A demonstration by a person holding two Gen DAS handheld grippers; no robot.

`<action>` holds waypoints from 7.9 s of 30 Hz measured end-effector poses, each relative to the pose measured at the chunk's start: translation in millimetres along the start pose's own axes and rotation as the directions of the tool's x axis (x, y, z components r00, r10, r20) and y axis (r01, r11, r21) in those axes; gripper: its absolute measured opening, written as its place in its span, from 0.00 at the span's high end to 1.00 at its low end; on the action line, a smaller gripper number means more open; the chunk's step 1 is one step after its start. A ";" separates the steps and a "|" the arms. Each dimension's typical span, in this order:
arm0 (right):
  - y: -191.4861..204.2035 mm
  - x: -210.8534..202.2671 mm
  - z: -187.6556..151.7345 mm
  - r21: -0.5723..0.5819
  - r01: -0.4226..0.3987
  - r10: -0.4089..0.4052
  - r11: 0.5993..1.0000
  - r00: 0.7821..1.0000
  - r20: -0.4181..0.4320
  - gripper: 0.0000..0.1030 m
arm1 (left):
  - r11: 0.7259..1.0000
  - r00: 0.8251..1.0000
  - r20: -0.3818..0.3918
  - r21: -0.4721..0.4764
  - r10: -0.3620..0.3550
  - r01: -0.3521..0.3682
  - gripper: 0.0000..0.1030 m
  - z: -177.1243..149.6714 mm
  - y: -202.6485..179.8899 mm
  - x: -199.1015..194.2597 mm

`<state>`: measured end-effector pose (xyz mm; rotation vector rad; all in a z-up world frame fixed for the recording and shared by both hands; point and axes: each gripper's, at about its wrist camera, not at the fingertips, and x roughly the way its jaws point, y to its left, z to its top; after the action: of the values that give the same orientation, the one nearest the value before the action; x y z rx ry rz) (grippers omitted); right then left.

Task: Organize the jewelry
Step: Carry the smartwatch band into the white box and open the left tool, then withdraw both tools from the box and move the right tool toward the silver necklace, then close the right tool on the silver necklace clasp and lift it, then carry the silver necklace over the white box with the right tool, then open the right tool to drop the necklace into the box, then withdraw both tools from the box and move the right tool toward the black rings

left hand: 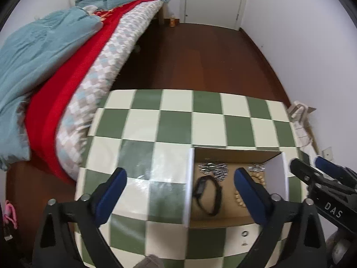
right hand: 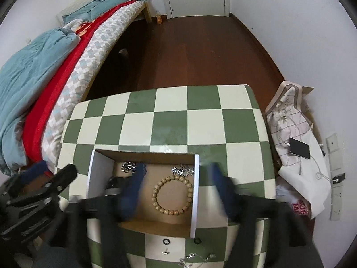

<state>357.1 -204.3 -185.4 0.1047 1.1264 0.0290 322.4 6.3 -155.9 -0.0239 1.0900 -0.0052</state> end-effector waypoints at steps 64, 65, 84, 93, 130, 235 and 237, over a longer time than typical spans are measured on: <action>-58.4 -64.1 -189.4 0.194 0.024 -0.024 0.981 1.000 -0.002 0.46 | 0.948 0.942 0.127 0.042 0.309 -0.317 0.00 -152.9 8.7 -68.5; -62.3 -50.8 -192.4 0.200 0.024 -0.020 0.979 1.000 -0.020 0.46 | 0.948 0.945 0.113 0.051 0.306 -0.313 0.00 -154.8 6.0 -60.3; -46.6 38.9 -202.4 0.090 0.095 -0.094 0.991 0.995 -0.015 0.91 | 0.972 0.982 0.045 0.135 0.186 -0.190 0.00 -160.0 -39.2 -1.3; -100.4 5.6 -206.4 0.219 0.087 -0.096 0.972 0.995 0.031 0.91 | 0.968 0.999 -0.037 0.252 0.011 -0.001 0.01 -159.6 -101.4 29.2; -77.8 -73.8 -174.2 0.164 -0.029 -0.001 0.986 0.984 0.178 0.91 | 0.975 0.994 0.051 0.206 -0.101 0.089 0.94 -140.2 -67.9 -35.3; -7.2 -105.1 -169.6 0.063 0.074 -0.083 0.995 0.982 0.168 0.51 | 0.950 0.914 0.282 0.025 0.293 -0.312 0.00 -135.7 5.1 -78.9; -17.2 -76.1 -176.3 0.083 0.038 -0.050 0.996 0.988 0.148 0.52 | 0.943 0.918 0.239 0.027 0.317 -0.332 0.00 -140.7 4.3 -53.3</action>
<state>164.8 -215.0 -193.7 0.1508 0.9791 -0.0622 173.0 9.1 -173.8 0.2139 0.8485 0.2550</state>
